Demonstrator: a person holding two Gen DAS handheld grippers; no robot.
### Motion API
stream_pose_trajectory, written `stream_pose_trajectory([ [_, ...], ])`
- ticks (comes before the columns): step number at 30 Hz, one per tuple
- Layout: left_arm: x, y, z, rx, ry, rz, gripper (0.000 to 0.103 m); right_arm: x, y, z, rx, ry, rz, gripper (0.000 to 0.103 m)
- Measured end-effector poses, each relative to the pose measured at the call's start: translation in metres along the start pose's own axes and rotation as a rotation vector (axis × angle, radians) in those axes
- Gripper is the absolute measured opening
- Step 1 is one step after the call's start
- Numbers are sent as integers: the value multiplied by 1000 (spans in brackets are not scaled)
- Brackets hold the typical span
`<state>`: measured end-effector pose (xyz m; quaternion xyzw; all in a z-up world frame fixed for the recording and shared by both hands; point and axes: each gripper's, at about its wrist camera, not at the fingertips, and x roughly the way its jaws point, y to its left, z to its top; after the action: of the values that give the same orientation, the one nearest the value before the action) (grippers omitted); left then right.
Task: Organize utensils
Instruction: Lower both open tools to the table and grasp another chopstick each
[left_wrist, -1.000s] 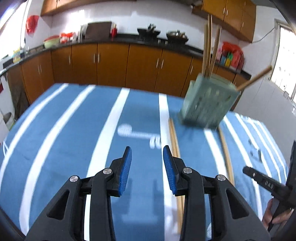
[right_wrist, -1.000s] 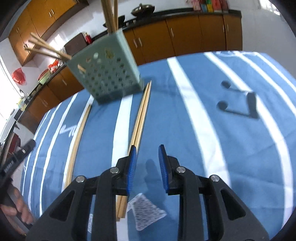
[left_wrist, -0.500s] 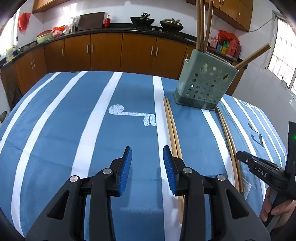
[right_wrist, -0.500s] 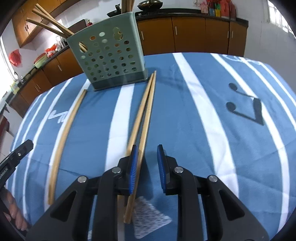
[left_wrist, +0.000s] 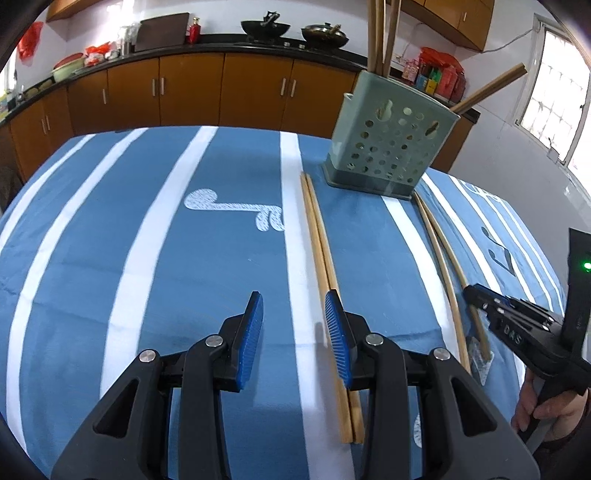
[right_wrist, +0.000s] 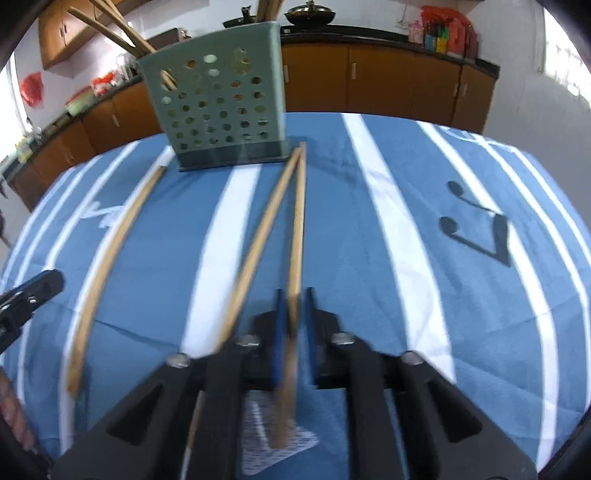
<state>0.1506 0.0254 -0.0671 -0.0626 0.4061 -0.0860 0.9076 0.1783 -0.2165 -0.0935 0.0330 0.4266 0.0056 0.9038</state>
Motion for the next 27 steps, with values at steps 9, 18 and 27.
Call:
stream_pose_trajectory([
  [9,12,-18,-8,73,63,-8,30,0,-29,3,89,-2,-31,8],
  [18,20,-20,-5,103,67,59,28,0,-28,2,79,-8,-37,8],
  [27,27,-35,-8,161,51,107,19,-1,-24,0,60,-7,-25,12],
])
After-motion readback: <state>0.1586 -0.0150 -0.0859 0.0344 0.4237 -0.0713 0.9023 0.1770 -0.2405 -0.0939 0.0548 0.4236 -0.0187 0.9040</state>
